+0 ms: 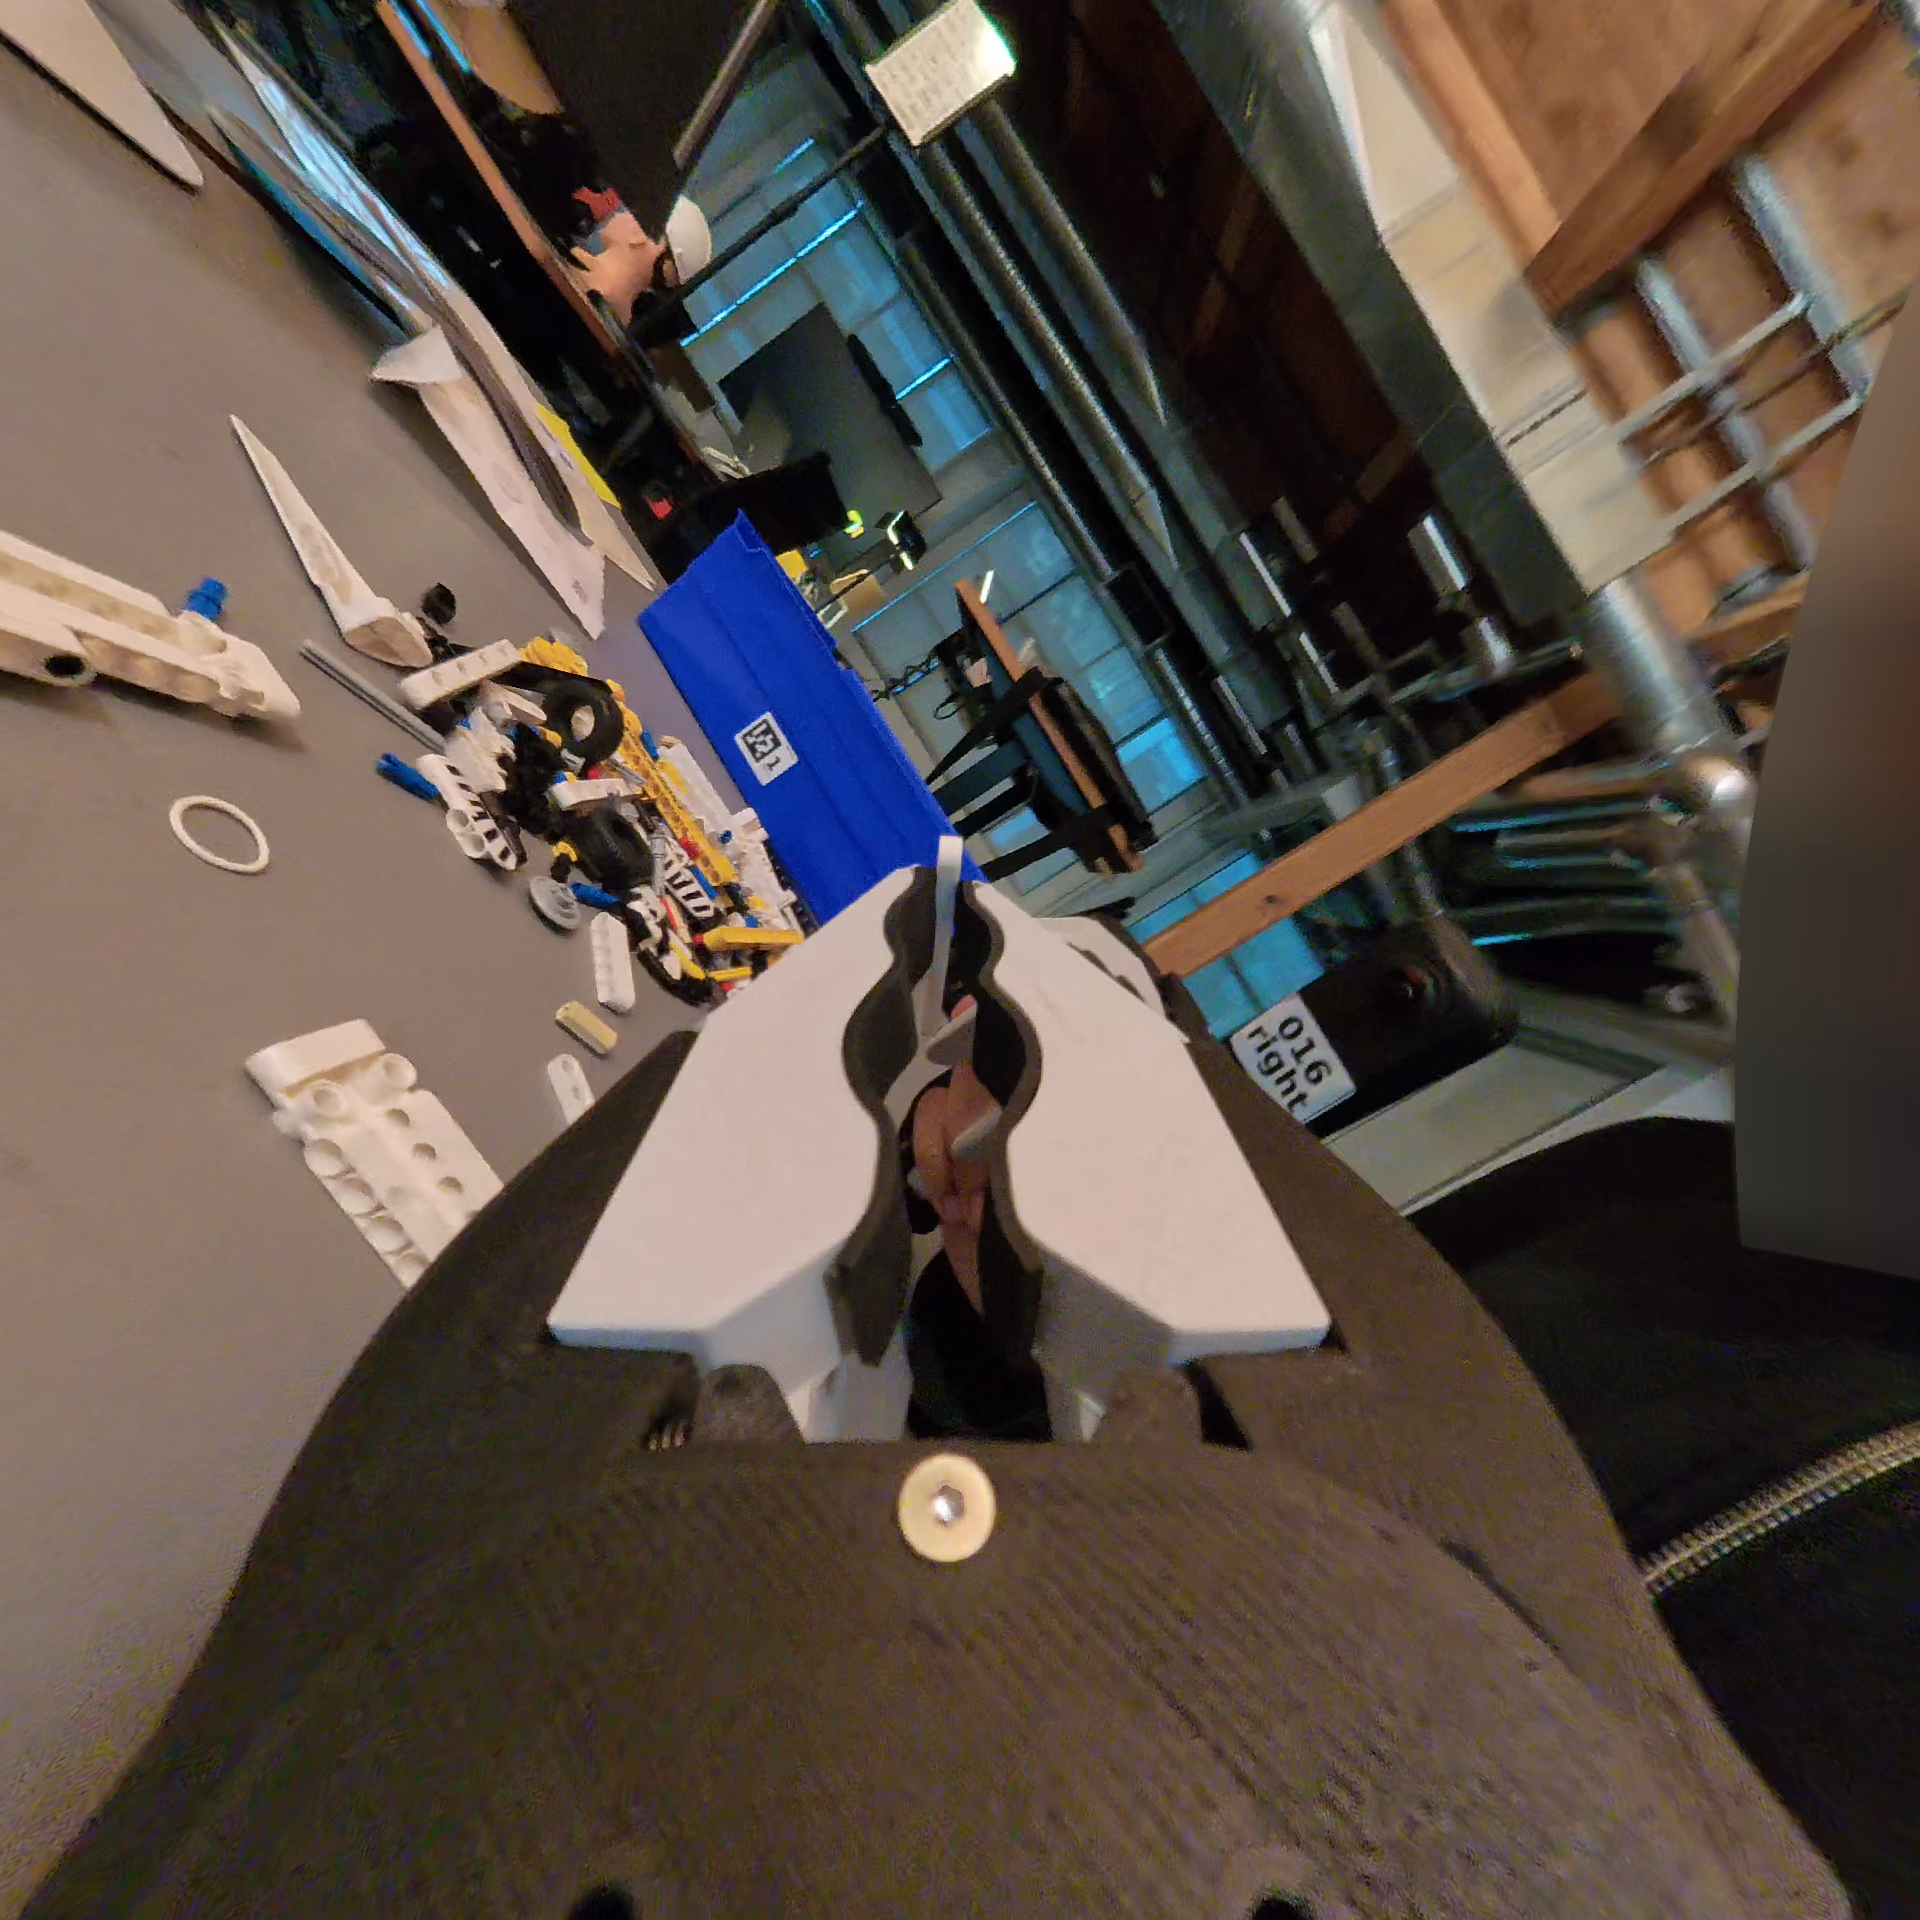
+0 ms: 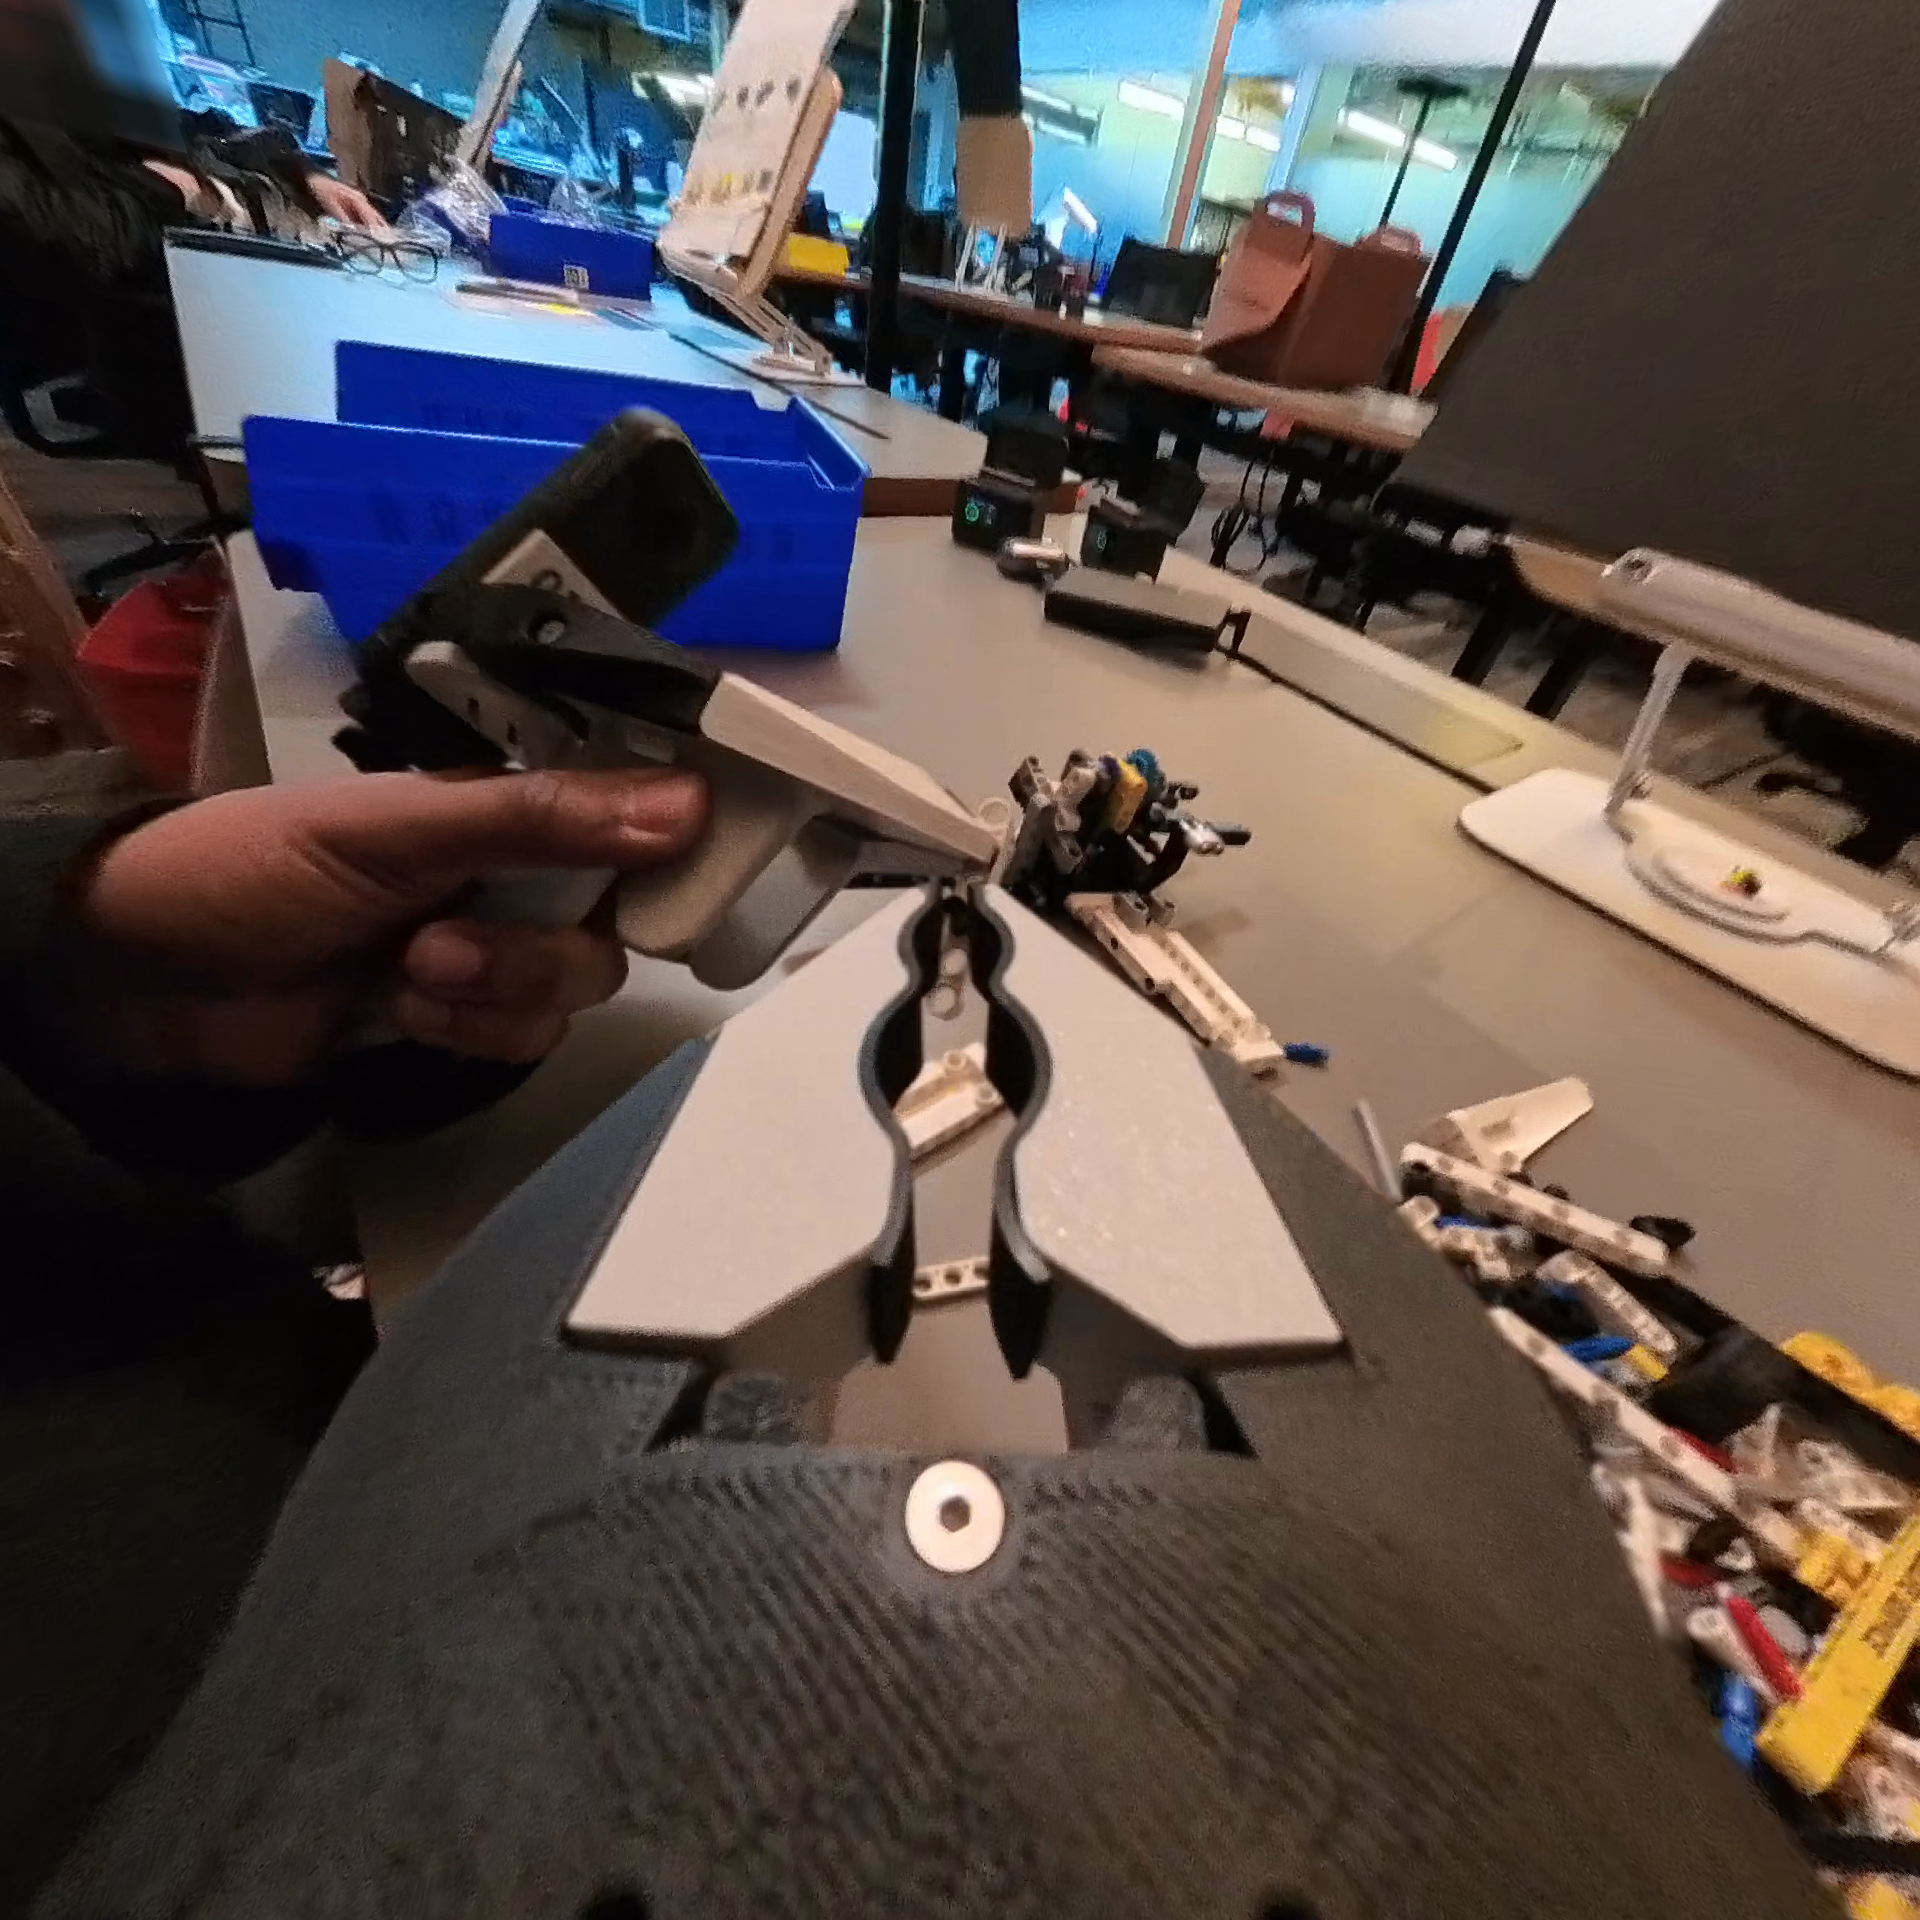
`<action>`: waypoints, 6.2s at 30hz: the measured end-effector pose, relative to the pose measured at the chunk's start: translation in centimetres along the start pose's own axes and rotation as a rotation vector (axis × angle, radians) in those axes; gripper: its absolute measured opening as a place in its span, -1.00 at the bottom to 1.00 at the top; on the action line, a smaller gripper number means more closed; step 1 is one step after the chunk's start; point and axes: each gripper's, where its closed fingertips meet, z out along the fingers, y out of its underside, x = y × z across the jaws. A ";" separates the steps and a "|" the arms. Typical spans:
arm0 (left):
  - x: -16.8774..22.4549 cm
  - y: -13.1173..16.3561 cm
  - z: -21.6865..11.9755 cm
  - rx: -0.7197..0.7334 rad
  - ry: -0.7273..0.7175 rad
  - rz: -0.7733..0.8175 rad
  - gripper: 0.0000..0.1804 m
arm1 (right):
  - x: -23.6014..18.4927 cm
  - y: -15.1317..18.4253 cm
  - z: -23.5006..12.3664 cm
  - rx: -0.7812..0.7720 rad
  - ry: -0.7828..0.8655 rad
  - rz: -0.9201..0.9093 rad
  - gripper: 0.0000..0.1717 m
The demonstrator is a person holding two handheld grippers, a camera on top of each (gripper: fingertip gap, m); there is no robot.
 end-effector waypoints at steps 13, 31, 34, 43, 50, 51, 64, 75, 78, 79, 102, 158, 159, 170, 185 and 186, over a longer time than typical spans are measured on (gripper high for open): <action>1.1 0.9 0.5 -0.021 0.122 -0.114 -0.88 | 0.0 0.2 -0.6 -0.017 -0.003 -0.125 -0.97; 0.9 1.3 0.5 -0.030 0.109 -0.146 -0.99 | -0.6 0.1 -0.3 0.004 -0.012 -0.185 -0.96; 0.6 1.4 0.5 -0.032 0.085 -0.112 -0.98 | -0.7 0.1 -0.4 -0.012 -0.014 -0.191 -0.97; 0.5 1.0 1.2 -0.063 -0.081 0.151 -0.97 | -0.2 -0.4 -0.7 -0.023 0.032 -0.139 -0.98; 1.2 1.4 2.2 -0.089 -0.041 0.205 -0.93 | 0.7 -1.3 -1.6 0.037 0.053 -0.016 -0.99; 1.6 1.4 2.2 -0.092 -0.027 0.213 -0.91 | 0.8 -1.8 -1.8 0.077 0.038 0.032 -0.98; 2.4 2.6 3.3 -0.137 -0.038 0.227 -0.95 | 2.8 -2.4 -3.1 0.272 -0.018 0.322 -0.99; 0.7 2.7 2.3 -0.196 -0.313 0.648 -0.99 | 2.2 -1.0 -2.5 0.215 -0.129 0.551 -0.91; 0.4 2.8 2.2 -0.213 -0.361 0.741 -0.99 | 2.0 -0.5 -2.2 0.188 -0.148 0.585 -0.86; 0.3 2.8 2.1 -0.217 -0.378 0.770 -0.98 | 1.9 -0.4 -2.2 0.179 -0.151 0.582 -0.88; -6.6 -1.6 -3.3 -0.286 -0.727 0.788 -0.98 | 4.3 5.2 -2.7 -0.063 0.039 0.588 -0.98; -1.5 1.0 -2.2 -0.288 -0.250 0.410 -0.56 | 22.6 9.8 -10.3 -0.298 0.606 0.451 -0.79; -1.8 0.5 -2.8 -0.278 -0.276 0.422 -0.56 | 22.7 10.2 -10.3 -0.308 0.612 0.461 -0.77; -4.1 -1.0 -5.9 -0.238 -0.439 0.438 -0.57 | 10.7 6.1 -2.8 -0.271 0.155 0.327 -0.52; -4.4 -0.3 -5.6 -0.263 -0.438 0.443 -0.57 | 1.2 10.1 -0.1 -0.512 -0.084 0.276 -0.60; -4.4 -0.3 -5.6 -0.264 -0.438 0.443 -0.57 | 1.5 10.8 -0.1 -0.536 -0.053 0.266 -0.61</action>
